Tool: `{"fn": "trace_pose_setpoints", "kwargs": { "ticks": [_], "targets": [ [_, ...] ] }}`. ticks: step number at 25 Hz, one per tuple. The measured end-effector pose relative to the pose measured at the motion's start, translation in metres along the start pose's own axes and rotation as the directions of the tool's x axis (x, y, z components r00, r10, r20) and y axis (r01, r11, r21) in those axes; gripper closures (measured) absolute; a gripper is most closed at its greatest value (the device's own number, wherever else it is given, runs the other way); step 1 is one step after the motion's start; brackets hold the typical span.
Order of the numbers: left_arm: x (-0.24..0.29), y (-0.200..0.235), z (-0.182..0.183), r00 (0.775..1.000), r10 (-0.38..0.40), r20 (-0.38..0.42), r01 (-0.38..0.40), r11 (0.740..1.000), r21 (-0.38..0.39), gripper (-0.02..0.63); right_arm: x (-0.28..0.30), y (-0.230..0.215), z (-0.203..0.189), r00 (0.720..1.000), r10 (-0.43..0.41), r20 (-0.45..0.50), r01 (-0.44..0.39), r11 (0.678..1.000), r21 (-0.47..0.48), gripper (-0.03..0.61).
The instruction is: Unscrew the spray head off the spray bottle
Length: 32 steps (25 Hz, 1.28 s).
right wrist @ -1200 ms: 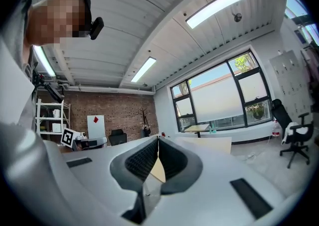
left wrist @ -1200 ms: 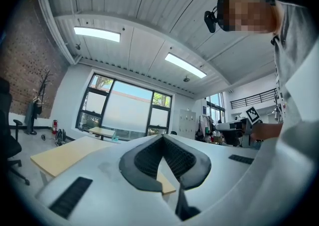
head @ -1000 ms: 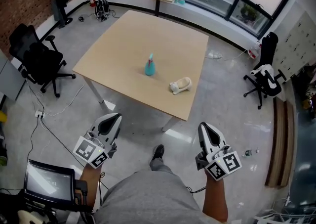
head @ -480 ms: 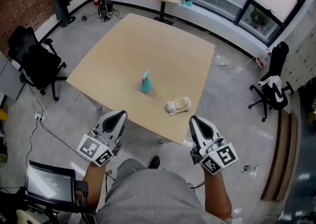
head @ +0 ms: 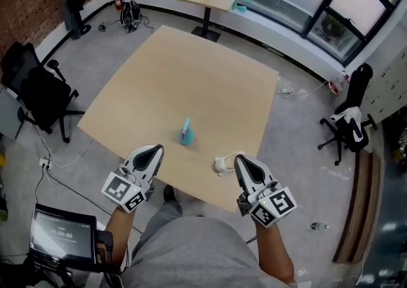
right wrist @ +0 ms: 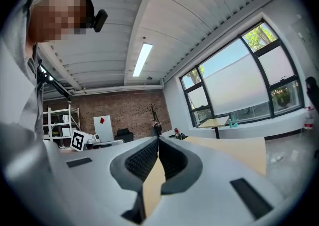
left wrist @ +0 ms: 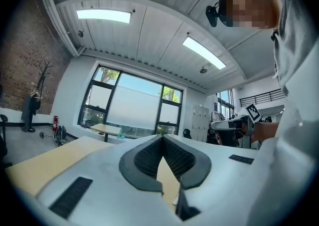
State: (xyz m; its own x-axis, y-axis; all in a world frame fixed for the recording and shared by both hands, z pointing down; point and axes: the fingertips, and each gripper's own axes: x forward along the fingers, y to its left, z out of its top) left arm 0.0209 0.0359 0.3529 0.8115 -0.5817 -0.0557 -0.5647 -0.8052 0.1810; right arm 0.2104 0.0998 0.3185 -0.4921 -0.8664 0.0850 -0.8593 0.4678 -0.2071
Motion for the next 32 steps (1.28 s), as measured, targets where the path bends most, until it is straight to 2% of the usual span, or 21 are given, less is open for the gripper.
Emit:
{"fn": "trace_pose_setpoints", "kwargs": {
  "ticks": [5,9,12,14,15,16,17,18,20,21,23,24,25,26,27,28,30,32],
  "targets": [
    [0.054,0.056,-0.01,0.998,-0.059,-0.03,0.058,0.998,-0.007,0.609,0.053,-0.026,-0.001,1.0,-0.02,-0.005,0.02,1.0,0.014,0.572],
    [0.084,0.102,-0.048,0.981,-0.158,-0.115,0.157,0.987,-0.019,0.609,0.112,-0.034,-0.019,0.998,-0.003,-0.064,0.003,1.0,-0.008,0.571],
    [0.104,0.127,-0.094,0.938,-0.255,-0.233,0.262,0.965,0.0,0.609,0.159,-0.04,-0.045,0.977,0.05,-0.208,-0.072,0.992,-0.1,0.571],
    [0.116,0.14,-0.129,0.897,-0.301,-0.325,0.329,0.944,0.034,0.607,0.187,-0.044,-0.064,0.938,0.091,-0.334,-0.161,0.969,-0.189,0.571],
    [0.12,0.144,-0.148,0.871,-0.32,-0.373,0.365,0.93,0.053,0.606,0.198,-0.044,-0.074,0.909,0.114,-0.402,-0.225,0.944,-0.243,0.571],
    [0.124,0.147,-0.168,0.842,-0.34,-0.419,0.404,0.912,0.072,0.604,0.207,-0.044,-0.087,0.871,0.135,-0.472,-0.303,0.904,-0.301,0.57],
    [0.127,0.149,-0.188,0.81,-0.361,-0.463,0.446,0.891,0.085,0.578,0.215,-0.045,-0.101,0.825,0.151,-0.545,-0.393,0.846,-0.361,0.568],
    [0.131,0.152,-0.21,0.774,-0.385,-0.502,0.492,0.866,0.093,0.509,0.224,-0.048,-0.119,0.769,0.157,-0.62,-0.49,0.768,-0.413,0.55],
    [0.144,0.163,-0.257,0.702,-0.437,-0.563,0.587,0.803,0.108,0.396,0.247,-0.063,-0.163,0.63,0.123,-0.767,-0.676,0.572,-0.464,0.449],
    [0.151,0.169,-0.279,0.667,-0.459,-0.587,0.632,0.766,0.118,0.345,0.259,-0.073,-0.185,0.554,0.09,-0.827,-0.759,0.463,-0.458,0.429],
    [0.159,0.171,-0.311,0.602,-0.496,-0.626,0.709,0.693,0.133,0.288,0.274,-0.082,-0.219,0.407,0.022,-0.913,-0.889,0.241,-0.39,0.422],
    [0.16,0.164,-0.321,0.571,-0.512,-0.642,0.741,0.658,0.134,0.268,0.274,-0.08,-0.231,0.344,-0.005,-0.939,-0.929,0.14,-0.341,0.423],
    [0.159,0.155,-0.328,0.543,-0.526,-0.654,0.768,0.627,0.133,0.252,0.273,-0.078,-0.239,0.299,-0.027,-0.954,-0.952,0.054,-0.3,0.423],
    [0.159,0.145,-0.331,0.522,-0.539,-0.661,0.788,0.601,0.133,0.239,0.273,-0.075,-0.244,0.277,-0.039,-0.96,-0.961,-0.015,-0.276,0.423],
    [0.161,0.136,-0.332,0.51,-0.55,-0.661,0.802,0.583,0.134,0.232,0.276,-0.071,-0.246,0.274,-0.036,-0.961,-0.961,-0.062,-0.271,0.418],
    [0.164,0.127,-0.331,0.507,-0.56,-0.655,0.809,0.572,0.136,0.227,0.281,-0.067,-0.244,0.281,-0.021,-0.959,-0.956,-0.087,-0.278,0.414],
    [0.172,0.111,-0.327,0.514,-0.576,-0.635,0.81,0.569,0.14,0.219,0.293,-0.06,-0.236,0.293,0.001,-0.956,-0.95,-0.11,-0.291,0.414],
    [0.178,0.101,-0.326,0.532,-0.583,-0.614,0.799,0.586,0.136,0.219,0.297,-0.056,-0.231,0.273,0.0,-0.962,-0.953,-0.133,-0.27,0.414]
  ]
}}
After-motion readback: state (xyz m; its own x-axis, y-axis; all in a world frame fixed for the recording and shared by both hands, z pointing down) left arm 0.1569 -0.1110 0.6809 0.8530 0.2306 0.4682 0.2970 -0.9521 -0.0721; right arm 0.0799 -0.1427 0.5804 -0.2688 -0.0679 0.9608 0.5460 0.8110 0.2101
